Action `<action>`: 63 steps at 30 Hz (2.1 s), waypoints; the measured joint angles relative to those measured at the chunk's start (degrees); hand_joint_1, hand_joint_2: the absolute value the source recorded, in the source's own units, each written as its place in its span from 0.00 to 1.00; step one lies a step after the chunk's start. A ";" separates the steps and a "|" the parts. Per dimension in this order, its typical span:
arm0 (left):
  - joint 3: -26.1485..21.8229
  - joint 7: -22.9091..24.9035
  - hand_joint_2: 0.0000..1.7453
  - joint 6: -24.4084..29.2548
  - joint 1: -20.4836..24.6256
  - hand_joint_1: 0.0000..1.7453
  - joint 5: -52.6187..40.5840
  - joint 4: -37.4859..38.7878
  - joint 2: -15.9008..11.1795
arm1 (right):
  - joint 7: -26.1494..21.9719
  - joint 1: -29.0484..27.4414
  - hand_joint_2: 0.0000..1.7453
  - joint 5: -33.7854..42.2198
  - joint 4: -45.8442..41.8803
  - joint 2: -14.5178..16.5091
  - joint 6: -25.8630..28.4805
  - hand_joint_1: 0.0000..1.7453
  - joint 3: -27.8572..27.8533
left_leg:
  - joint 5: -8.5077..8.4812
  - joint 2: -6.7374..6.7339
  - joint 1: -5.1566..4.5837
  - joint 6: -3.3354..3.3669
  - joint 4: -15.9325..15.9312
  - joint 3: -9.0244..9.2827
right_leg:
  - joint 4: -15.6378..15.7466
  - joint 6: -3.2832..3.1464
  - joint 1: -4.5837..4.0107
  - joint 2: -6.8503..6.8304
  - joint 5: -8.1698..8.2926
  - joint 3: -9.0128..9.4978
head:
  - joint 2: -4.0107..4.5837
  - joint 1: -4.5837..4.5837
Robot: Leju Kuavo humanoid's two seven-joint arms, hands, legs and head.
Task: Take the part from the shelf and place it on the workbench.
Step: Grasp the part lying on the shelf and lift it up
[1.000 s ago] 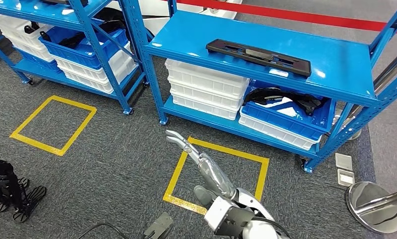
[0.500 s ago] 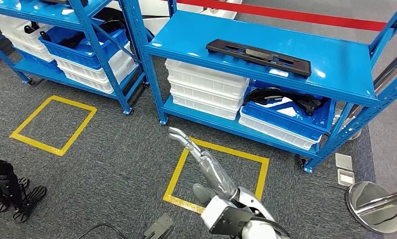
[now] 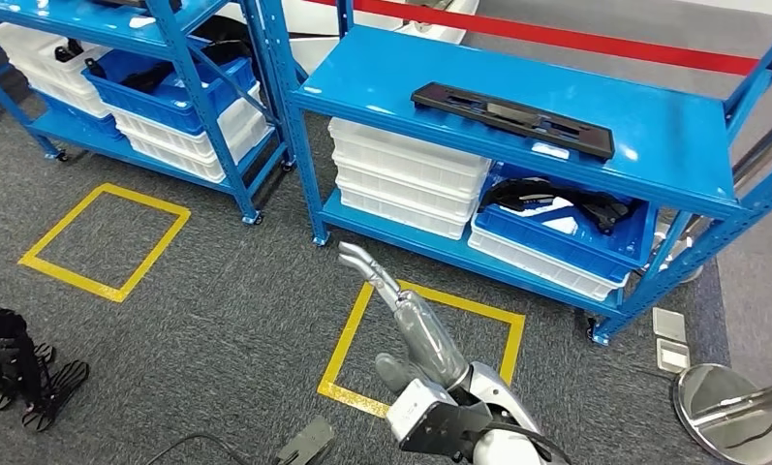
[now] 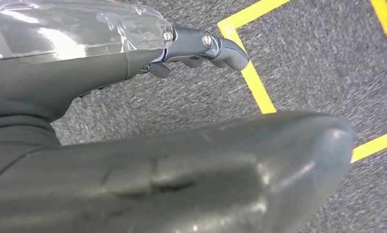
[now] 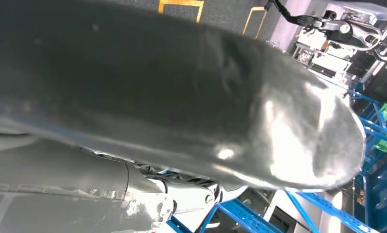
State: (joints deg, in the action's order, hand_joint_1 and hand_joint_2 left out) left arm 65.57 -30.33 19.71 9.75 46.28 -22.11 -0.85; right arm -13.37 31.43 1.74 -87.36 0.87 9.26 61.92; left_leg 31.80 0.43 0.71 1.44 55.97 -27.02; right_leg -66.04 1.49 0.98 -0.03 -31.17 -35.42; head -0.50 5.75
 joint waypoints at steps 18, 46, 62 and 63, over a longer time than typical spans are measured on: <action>-0.01 -0.30 0.00 1.01 -0.61 0.00 0.10 0.10 -0.03 | 0.78 0.24 0.00 0.01 0.00 -0.31 -0.94 0.00 0.02 | 7.54 0.05 0.80 -4.37 16.82 -6.31 | 9.42 -3.68 -0.84 0.14 1.48 5.96 | 0.00 0.07; -1.03 0.72 0.00 4.46 -0.84 0.00 0.40 0.29 -0.01 | 1.35 0.60 0.00 0.25 -0.35 -0.20 -1.15 0.00 0.39 | -0.47 0.65 0.16 -2.87 3.14 -2.49 | 6.10 -1.20 -0.61 0.88 2.99 0.33 | 0.00 -0.24; -1.03 1.08 0.00 4.39 -0.79 0.00 0.10 0.27 -0.01 | 1.44 0.59 0.00 -0.13 -0.35 -0.22 -0.62 0.00 0.39 | 0.04 0.62 0.17 -3.21 1.78 -1.42 | 6.10 -2.19 -0.79 0.70 2.43 0.90 | 0.00 -0.29; -1.03 1.09 0.00 4.44 -0.79 0.00 0.09 0.27 -0.01 | 1.51 0.58 0.00 -0.31 -0.35 -0.22 -0.45 0.00 0.39 | 0.04 0.62 0.15 -3.21 1.78 -1.38 | 6.11 -2.19 -0.77 0.70 2.43 0.96 | 0.00 -0.29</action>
State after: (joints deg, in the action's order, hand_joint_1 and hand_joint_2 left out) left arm 64.54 -29.23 24.15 8.96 46.36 -21.84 -0.85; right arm -11.86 32.02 1.43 -87.71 0.66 8.81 62.31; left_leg 31.84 1.05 0.86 -1.77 57.75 -28.40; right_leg -59.94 -0.70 0.21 0.67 -28.73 -34.47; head -0.50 5.46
